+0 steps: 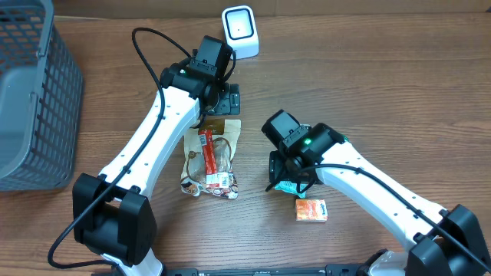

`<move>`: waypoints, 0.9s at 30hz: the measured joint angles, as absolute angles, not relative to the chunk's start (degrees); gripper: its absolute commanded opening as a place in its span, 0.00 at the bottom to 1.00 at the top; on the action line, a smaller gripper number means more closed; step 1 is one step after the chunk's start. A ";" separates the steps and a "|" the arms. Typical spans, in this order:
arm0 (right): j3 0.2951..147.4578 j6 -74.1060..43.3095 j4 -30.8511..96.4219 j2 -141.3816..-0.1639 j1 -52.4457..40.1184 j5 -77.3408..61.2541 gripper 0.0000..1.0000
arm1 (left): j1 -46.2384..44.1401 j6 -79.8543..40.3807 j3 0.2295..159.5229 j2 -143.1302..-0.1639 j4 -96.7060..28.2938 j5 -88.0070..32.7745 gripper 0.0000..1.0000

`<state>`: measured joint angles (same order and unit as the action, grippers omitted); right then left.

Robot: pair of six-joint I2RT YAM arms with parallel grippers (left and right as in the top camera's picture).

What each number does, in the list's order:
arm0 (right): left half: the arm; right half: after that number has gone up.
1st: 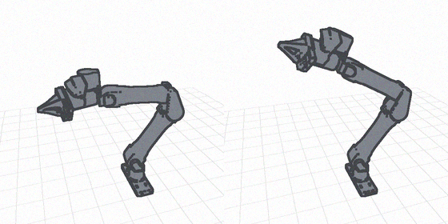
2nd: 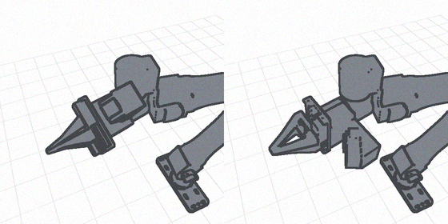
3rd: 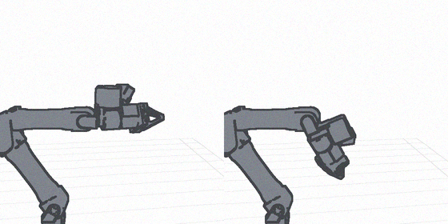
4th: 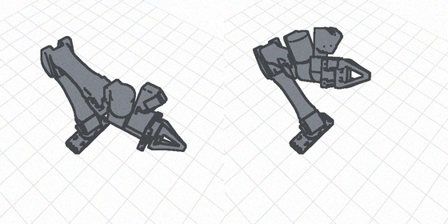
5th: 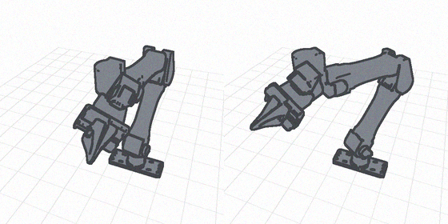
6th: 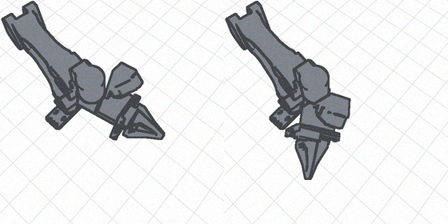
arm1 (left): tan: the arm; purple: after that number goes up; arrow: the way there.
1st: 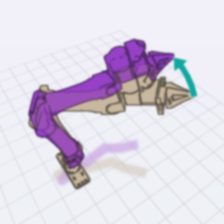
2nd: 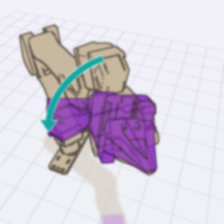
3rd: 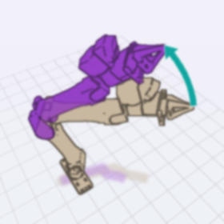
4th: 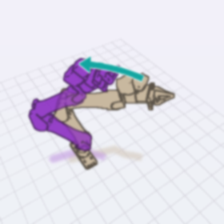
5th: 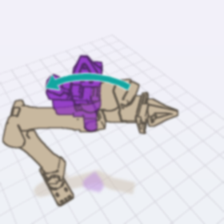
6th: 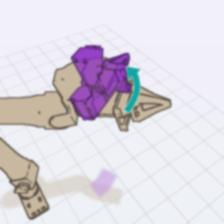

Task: Scan the item barcode
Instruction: 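Reach the right gripper down to the green wipes pack, then grasp the green wipes pack with the right gripper and lift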

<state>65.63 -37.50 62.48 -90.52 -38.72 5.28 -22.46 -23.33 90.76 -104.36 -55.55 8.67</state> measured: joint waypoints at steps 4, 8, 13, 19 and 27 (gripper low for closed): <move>61.32 -37.47 57.41 -90.54 -38.72 7.05 0.89 | -22.46 -23.33 90.76 -104.36 -55.55 8.64 1.00; 58.13 -37.34 54.74 -90.54 -38.72 7.97 0.92 | -22.46 -23.33 90.78 -104.36 -55.55 8.64 1.00; 55.29 -37.19 52.40 -90.56 -38.72 8.32 0.92 | -22.46 -23.33 90.80 -104.36 -55.53 8.67 1.00; 54.61 -33.23 48.01 -90.56 -38.72 5.82 0.92 | -22.46 -23.33 90.80 -104.36 -55.53 8.67 1.00; 53.78 -32.38 45.43 -90.56 -38.72 4.69 1.00 | -22.46 -23.33 90.80 -104.36 -55.55 8.67 1.00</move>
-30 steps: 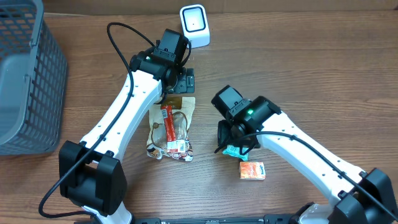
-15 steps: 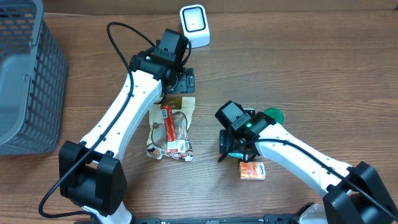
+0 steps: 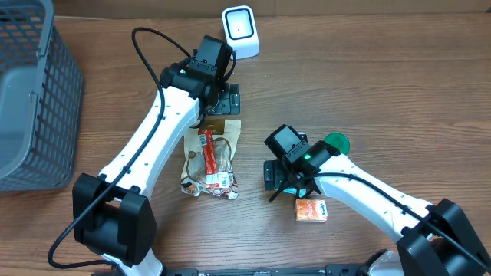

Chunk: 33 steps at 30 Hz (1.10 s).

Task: Scan the item barcode
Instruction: 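Grasp the green wipes pack with the right gripper and lift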

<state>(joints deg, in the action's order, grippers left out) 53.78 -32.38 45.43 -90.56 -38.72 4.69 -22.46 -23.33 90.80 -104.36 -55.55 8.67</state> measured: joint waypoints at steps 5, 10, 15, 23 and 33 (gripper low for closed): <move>50.15 -33.80 42.37 -90.56 -38.72 6.66 1.00 | -22.46 -23.33 90.80 -104.36 -55.55 8.67 1.00; 47.24 -33.43 37.32 -90.59 -38.72 6.63 1.00 | -22.46 -23.33 90.80 -104.36 -55.53 8.67 1.00; 46.85 -25.21 32.77 -90.61 -38.72 0.45 1.00 | -22.46 -23.33 90.80 -104.36 -55.53 8.67 1.00; 46.85 -16.43 30.04 -90.61 -38.72 -1.78 1.00 | -22.46 -23.33 90.80 -104.36 -55.55 8.67 1.00; 61.41 -14.83 44.38 -90.70 -38.72 3.51 1.00 | -22.46 -23.33 90.80 -104.36 -55.55 8.67 1.00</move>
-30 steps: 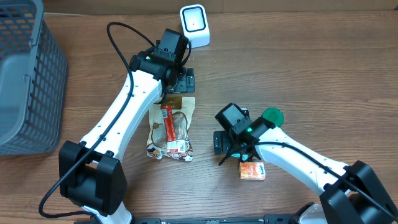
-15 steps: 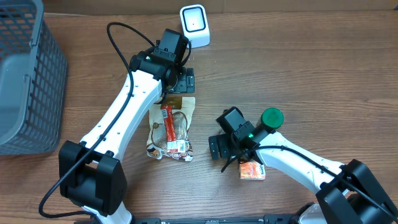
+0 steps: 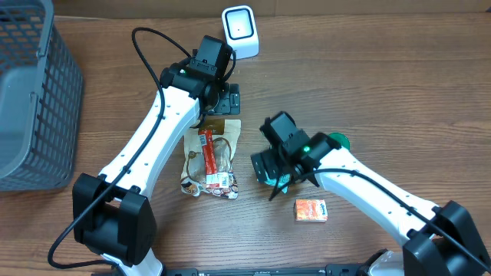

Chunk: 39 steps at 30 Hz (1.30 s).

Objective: Scan the item barcode

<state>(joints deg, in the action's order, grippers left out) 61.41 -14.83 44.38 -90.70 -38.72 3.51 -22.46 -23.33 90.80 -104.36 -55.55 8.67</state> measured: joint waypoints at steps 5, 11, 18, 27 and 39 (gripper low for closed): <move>64.23 -25.32 45.21 -90.70 -38.72 3.99 0.90 | -22.46 -23.33 90.80 -104.36 -55.55 8.67 1.00; 64.16 -31.70 51.31 -90.74 -39.11 5.50 0.90 | -22.46 -23.33 90.80 -104.36 -55.53 8.64 1.00; 64.14 -33.36 49.95 -95.81 -39.13 6.68 0.93 | -22.46 -23.33 90.80 -104.36 -55.53 8.67 1.00; 64.14 -35.03 48.69 -102.48 -39.05 5.82 0.95 | -22.46 -23.33 90.80 -104.36 -55.53 8.67 1.00; 64.14 -37.28 46.74 -102.61 -28.86 -2.42 0.97 | -18.85 -23.33 90.80 -104.36 -53.98 11.84 1.00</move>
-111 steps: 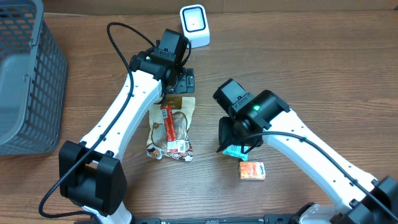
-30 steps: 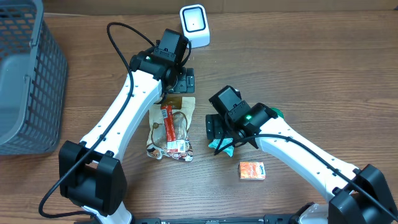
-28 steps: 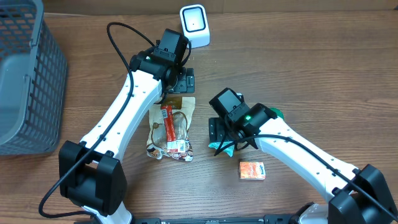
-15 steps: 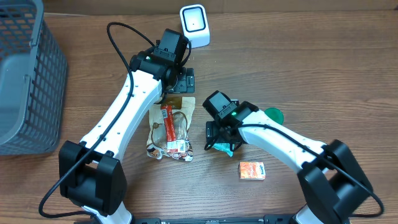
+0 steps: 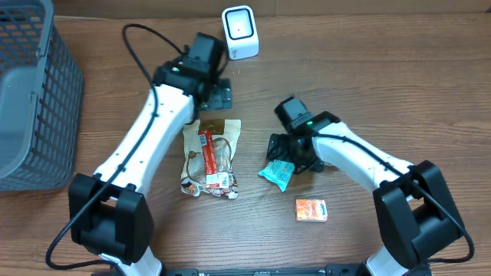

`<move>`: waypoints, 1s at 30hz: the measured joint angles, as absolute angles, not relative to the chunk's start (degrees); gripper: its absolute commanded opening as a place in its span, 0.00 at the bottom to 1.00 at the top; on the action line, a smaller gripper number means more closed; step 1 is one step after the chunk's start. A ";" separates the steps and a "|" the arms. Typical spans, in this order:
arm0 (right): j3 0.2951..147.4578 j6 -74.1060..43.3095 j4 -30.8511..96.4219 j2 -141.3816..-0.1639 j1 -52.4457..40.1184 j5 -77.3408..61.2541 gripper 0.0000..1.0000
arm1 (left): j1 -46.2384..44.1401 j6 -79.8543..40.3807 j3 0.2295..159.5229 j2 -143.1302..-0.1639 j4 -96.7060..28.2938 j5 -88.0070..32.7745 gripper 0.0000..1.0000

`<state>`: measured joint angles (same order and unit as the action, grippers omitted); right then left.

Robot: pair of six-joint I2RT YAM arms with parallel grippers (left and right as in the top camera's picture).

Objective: Scan the item barcode

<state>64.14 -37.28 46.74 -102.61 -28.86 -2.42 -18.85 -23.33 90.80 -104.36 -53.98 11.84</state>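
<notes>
The white barcode scanner [image 5: 239, 31] stands at the back of the table. A teal packet [image 5: 275, 174] sits tilted at mid-table, its upper end between the fingers of my right gripper [image 5: 287, 159], which looks shut on it. My left gripper [image 5: 219, 93] hovers just below and left of the scanner, above the top edge of a clear snack bag [image 5: 209, 157] with a red label that lies flat. From overhead I cannot make out how the left fingers stand.
A small orange box [image 5: 311, 209] lies in front of the right arm. A grey mesh basket [image 5: 31, 92] fills the far left edge. The left arm's black cable [image 5: 138, 50] loops over the back of the table.
My right gripper has moved right and back, with the wrist turned. The teal packet now shows in full below its fingers. The left gripper shifted slightly left and back, off the snack bag's top.
The right gripper first sat over a teal item beside the orange box. It then stood lower left with a green round thing showing behind the arm, then further left near the snack bag. Now it holds the teal packet at mid-table, the green thing hidden. The left arm stayed until now.
</notes>
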 measured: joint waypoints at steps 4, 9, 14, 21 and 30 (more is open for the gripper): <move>64.14 -37.26 44.62 -102.61 -29.23 -4.86 0.97 | -12.05 -23.57 90.80 -104.36 -53.93 10.41 1.00; 64.14 -37.19 41.28 -102.61 -30.22 -6.13 0.96 | -4.69 -23.59 90.80 -104.36 -54.06 6.35 1.00; 64.14 -34.30 37.43 -102.61 -30.96 -6.66 0.96 | -2.57 -23.59 90.80 -104.36 -54.13 4.69 1.00; 64.18 -29.85 33.39 -102.63 -31.18 -6.85 0.91 | -2.48 -23.62 90.80 -104.36 -54.22 3.99 1.00; 78.00 -26.17 53.95 -103.04 -31.42 -3.44 0.83 | -2.48 -23.62 90.80 -104.36 -54.22 3.60 1.00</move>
